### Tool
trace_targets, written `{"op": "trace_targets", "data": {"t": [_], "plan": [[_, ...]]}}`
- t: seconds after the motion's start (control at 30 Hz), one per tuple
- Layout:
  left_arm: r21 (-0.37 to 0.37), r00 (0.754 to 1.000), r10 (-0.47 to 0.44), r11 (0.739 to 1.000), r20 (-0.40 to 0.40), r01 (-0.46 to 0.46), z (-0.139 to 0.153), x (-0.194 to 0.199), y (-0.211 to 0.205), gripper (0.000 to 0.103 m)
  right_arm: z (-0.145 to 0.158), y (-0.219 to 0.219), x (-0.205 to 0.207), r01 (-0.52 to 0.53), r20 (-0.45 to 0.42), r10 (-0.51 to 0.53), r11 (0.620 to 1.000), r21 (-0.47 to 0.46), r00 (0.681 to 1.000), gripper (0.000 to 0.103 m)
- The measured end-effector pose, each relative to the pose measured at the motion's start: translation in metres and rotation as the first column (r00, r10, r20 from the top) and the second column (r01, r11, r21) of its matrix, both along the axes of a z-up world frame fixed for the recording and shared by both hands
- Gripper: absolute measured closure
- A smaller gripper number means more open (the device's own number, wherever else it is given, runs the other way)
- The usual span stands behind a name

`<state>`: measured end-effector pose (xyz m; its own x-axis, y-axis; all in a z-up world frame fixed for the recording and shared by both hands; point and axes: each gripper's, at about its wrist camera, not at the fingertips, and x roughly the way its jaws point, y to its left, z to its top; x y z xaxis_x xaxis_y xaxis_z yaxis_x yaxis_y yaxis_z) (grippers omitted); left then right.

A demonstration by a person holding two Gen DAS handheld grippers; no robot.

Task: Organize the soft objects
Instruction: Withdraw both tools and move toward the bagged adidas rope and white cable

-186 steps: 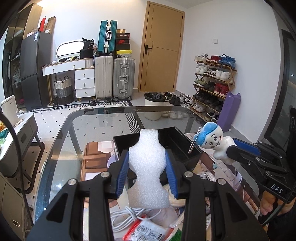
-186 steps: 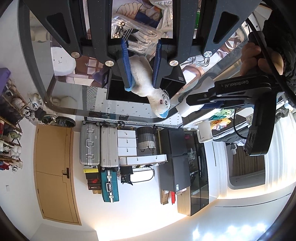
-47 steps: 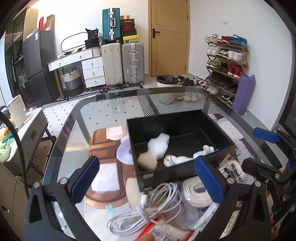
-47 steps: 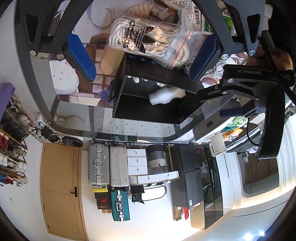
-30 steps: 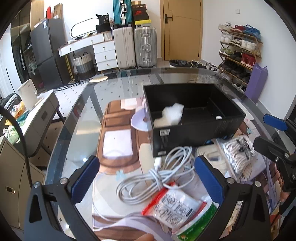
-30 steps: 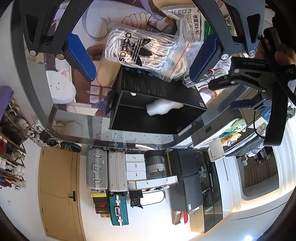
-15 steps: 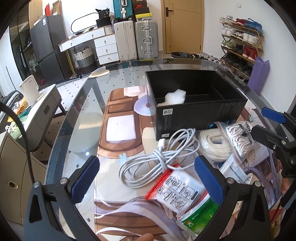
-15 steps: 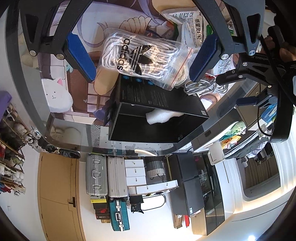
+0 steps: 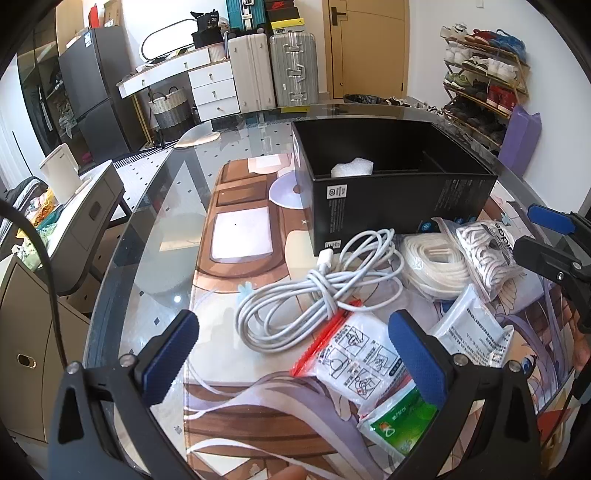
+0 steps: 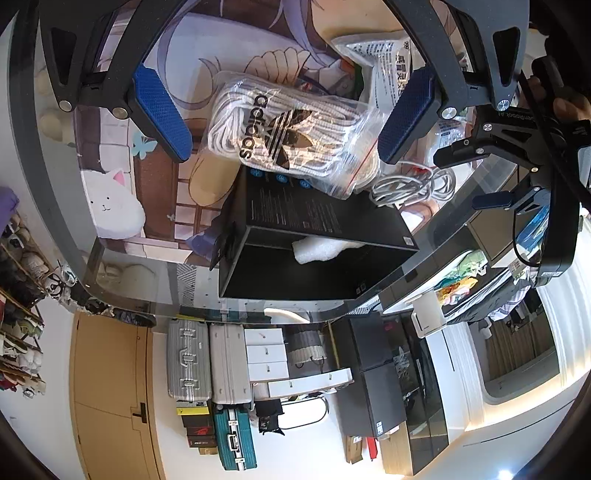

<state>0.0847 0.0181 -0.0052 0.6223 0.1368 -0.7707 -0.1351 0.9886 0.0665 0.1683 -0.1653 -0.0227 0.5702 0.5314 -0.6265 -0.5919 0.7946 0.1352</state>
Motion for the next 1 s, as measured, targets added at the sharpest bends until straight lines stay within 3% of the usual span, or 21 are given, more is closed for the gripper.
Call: {"op": "trace_targets", "data": {"t": [0.43, 0.67, 1.0], "plan": [[-0.035, 1.0, -0.03, 0.999, 0.006, 0.031, -0.002, -0.01, -0.002, 0.0, -0.013, 0.014, 0.0, -0.031, -0.046, 0.028, 0.998, -0.056, 0.999, 0.001], [-0.04, 1.0, -0.024, 0.999, 0.008, 0.025, -0.001, -0.011, 0.0, 0.0, -0.022, 0.008, 0.009, 0.01, -0.105, -0.012, 1.0, -0.026, 0.994, 0.001], [-0.068, 1.0, -0.008, 0.998, -0.006, 0.008, -0.007, -0.008, 0.011, 0.0, -0.025, 0.001, 0.013, 0.031, -0.124, -0.032, 0.999, -0.018, 0.992, 0.001]]}}
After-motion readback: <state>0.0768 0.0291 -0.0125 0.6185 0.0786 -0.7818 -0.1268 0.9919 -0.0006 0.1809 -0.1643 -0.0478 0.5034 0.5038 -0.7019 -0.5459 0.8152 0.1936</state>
